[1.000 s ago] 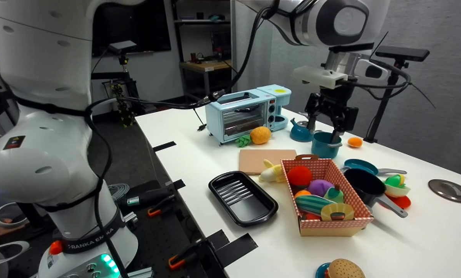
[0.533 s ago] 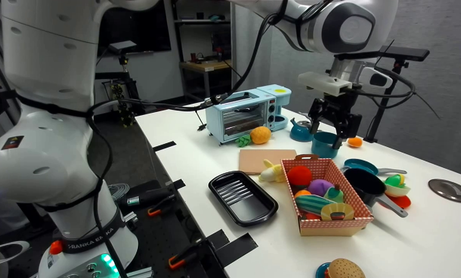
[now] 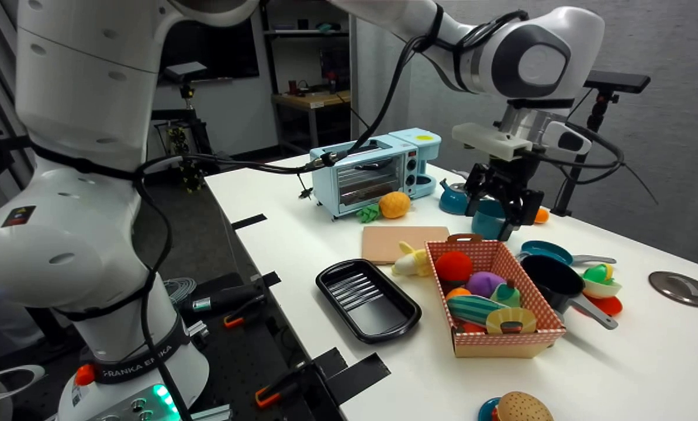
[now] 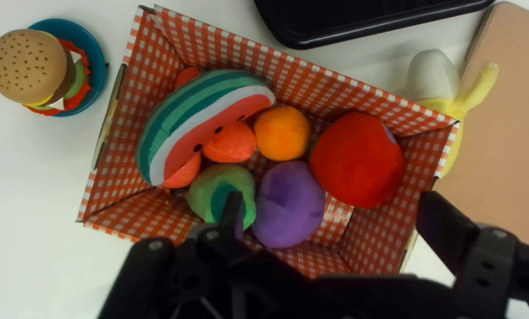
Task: Pick the green object in the basket and put it on the tray
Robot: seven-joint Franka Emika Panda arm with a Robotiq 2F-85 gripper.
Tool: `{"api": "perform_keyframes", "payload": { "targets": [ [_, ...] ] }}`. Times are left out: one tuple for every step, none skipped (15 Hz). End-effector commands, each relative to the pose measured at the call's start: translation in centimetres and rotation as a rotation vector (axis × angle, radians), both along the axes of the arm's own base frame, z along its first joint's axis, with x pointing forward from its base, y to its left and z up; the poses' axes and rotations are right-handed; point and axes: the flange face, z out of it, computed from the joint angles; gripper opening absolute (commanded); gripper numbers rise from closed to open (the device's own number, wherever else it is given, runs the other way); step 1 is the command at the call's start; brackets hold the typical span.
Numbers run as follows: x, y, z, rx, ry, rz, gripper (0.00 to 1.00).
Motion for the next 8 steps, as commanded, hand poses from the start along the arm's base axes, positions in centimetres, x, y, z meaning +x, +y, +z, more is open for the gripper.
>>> {"api": "perform_keyframes", "payload": {
  "targets": [
    [1.3, -2.0, -3.5, 0.042, 0.094, -0.038, 1.0],
    [1.4, -2.5, -4.7, 0.051, 0.123, -0.045, 1.0],
    [1.6, -3.0, -5.6, 0.057, 0.149, -0.053, 1.0],
    [1.7, -3.5, -6.5, 0.062, 0.172, -0.059, 1.0],
    [1.8, -3.9, -7.1, 0.067, 0.192, -0.068, 1.0],
    [2.0, -4.3, -7.7, 0.075, 0.209, -0.073, 1.0],
    [2.1, -4.7, -8.2, 0.081, 0.224, -0.077, 1.0],
    [2.3, -5.0, -8.5, 0.084, 0.235, -0.078, 1.0]
  ]
}}
